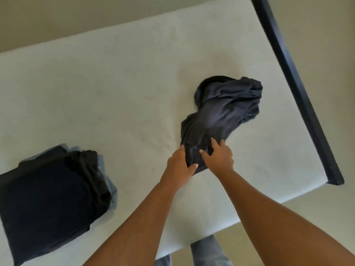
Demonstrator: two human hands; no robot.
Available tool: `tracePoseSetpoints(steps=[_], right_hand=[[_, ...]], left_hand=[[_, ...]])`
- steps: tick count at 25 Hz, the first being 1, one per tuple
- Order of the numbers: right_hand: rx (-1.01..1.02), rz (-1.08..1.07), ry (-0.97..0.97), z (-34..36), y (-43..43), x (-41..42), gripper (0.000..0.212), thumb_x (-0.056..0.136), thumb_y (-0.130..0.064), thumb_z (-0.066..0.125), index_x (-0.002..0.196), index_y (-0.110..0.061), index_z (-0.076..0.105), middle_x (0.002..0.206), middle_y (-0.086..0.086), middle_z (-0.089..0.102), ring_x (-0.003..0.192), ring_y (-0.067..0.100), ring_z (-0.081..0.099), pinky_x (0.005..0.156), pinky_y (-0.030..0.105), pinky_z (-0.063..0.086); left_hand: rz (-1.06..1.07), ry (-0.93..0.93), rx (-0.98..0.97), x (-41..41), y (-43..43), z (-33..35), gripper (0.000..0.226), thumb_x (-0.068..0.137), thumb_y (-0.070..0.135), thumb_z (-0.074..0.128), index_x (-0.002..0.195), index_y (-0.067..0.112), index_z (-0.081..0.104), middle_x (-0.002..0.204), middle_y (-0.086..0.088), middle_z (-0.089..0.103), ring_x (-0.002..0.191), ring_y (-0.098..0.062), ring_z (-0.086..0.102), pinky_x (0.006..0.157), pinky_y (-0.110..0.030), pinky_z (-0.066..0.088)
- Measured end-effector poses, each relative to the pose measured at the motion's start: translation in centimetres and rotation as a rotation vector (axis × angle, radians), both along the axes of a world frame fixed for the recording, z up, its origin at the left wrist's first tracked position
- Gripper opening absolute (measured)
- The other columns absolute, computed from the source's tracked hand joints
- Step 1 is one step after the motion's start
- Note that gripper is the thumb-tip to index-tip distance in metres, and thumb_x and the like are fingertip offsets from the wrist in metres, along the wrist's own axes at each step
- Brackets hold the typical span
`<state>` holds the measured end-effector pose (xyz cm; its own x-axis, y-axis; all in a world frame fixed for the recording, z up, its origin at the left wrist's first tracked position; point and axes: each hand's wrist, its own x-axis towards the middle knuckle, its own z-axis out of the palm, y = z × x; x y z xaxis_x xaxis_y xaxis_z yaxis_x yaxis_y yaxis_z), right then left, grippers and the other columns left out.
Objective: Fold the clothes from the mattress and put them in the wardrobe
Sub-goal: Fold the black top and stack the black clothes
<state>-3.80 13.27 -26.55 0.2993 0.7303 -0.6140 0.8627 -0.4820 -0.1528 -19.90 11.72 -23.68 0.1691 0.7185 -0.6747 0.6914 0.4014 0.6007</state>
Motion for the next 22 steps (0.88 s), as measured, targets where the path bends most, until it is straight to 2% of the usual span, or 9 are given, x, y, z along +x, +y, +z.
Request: tracePoseSetpoints(steps=[2,4,6,9,12,14,17,19,22], right_hand=[[0.130,-0.053,0.198,0.2,0.6,1.0,0.042,0.096,-0.043,0.060,0.129,-0.017,0.065,0.131,0.007,0.064,0.119,0.028,0.061,0.100,0.035,0.049],[0.158,-0.269,0.467,2.5,0.6,1.0,0.020,0.097,-0.031,0.066,0.107,-0.018,0.078,0.106,-0.001,0.076,0.101,0.017,0.069,0.099,0.031,0.054],[0.023,-0.402,0.856,6.9,-0.3,0.9,0.011,0.093,-0.022,0.073,0.098,-0.016,0.080,0.093,-0.001,0.078,0.093,0.014,0.072,0.091,0.028,0.060],[-0.419,-0.110,1.189,12.7,-3.1,2.6,0.007,0.089,-0.018,0.077,0.096,-0.020,0.079,0.098,-0.002,0.079,0.096,0.009,0.073,0.094,0.022,0.056],[-0.626,-0.181,1.155,13.9,-6.9,5.0,0.015,0.093,-0.025,0.072,0.107,-0.019,0.073,0.108,-0.001,0.077,0.104,0.012,0.071,0.109,0.041,0.050],[-0.530,-0.698,1.118,13.1,-8.4,6.0,0.034,0.100,-0.040,0.061,0.126,-0.019,0.064,0.121,0.003,0.073,0.115,0.024,0.068,0.112,0.051,0.045],[-0.408,-1.378,1.520,13.9,-7.4,7.0,0.083,0.092,-0.077,0.045,0.142,-0.012,0.059,0.143,0.021,0.058,0.134,0.045,0.052,0.117,0.060,0.034],[-0.378,-1.445,1.550,16.1,-5.8,6.7,0.092,0.087,-0.078,0.051,0.140,-0.003,0.060,0.144,0.028,0.055,0.136,0.047,0.050,0.119,0.060,0.032],[-0.290,-1.261,1.399,19.9,-3.7,5.5,0.059,0.085,-0.042,0.073,0.126,0.000,0.069,0.124,0.026,0.069,0.120,0.045,0.063,0.110,0.057,0.045]], left_hand=[[0.151,-0.079,-0.098,1.8,0.5,-0.2,0.081,0.099,0.043,0.061,0.163,0.015,0.019,0.165,-0.007,0.032,0.149,-0.026,0.035,0.120,-0.038,0.033],[0.409,-0.169,-0.262,3.1,1.0,0.4,0.076,0.101,0.053,0.053,0.161,0.019,0.023,0.163,-0.007,0.036,0.145,-0.029,0.041,0.118,-0.043,0.037],[0.751,-0.430,-0.450,3.3,1.3,1.6,0.071,0.097,0.065,0.049,0.153,0.023,0.041,0.148,-0.010,0.056,0.129,-0.033,0.058,0.108,-0.052,0.049],[0.977,-0.762,-0.637,2.1,1.1,4.2,0.065,0.094,0.062,0.060,0.142,0.018,0.059,0.134,-0.019,0.066,0.122,-0.039,0.065,0.102,-0.052,0.053],[0.827,-0.599,-0.647,1.8,0.0,8.1,0.056,0.085,0.042,0.074,0.134,0.014,0.066,0.124,-0.020,0.071,0.117,-0.040,0.067,0.102,-0.049,0.053],[0.725,-0.573,-0.694,2.1,-1.5,10.9,0.053,0.077,0.032,0.076,0.126,0.012,0.072,0.120,-0.020,0.073,0.115,-0.040,0.068,0.101,-0.050,0.054],[0.468,-0.599,-0.739,2.7,-3.4,16.5,0.048,0.070,0.013,0.069,0.118,0.010,0.075,0.121,-0.018,0.073,0.117,-0.037,0.067,0.104,-0.044,0.051],[0.159,-0.439,-0.739,2.6,-4.3,19.1,0.036,0.071,0.013,0.065,0.104,0.010,0.077,0.110,-0.011,0.075,0.107,-0.025,0.070,0.100,-0.034,0.052],[-0.131,-0.193,-0.614,0.5,-5.0,20.9,0.026,0.075,0.028,0.064,0.099,0.025,0.073,0.100,0.005,0.071,0.099,-0.009,0.066,0.099,-0.031,0.052]])
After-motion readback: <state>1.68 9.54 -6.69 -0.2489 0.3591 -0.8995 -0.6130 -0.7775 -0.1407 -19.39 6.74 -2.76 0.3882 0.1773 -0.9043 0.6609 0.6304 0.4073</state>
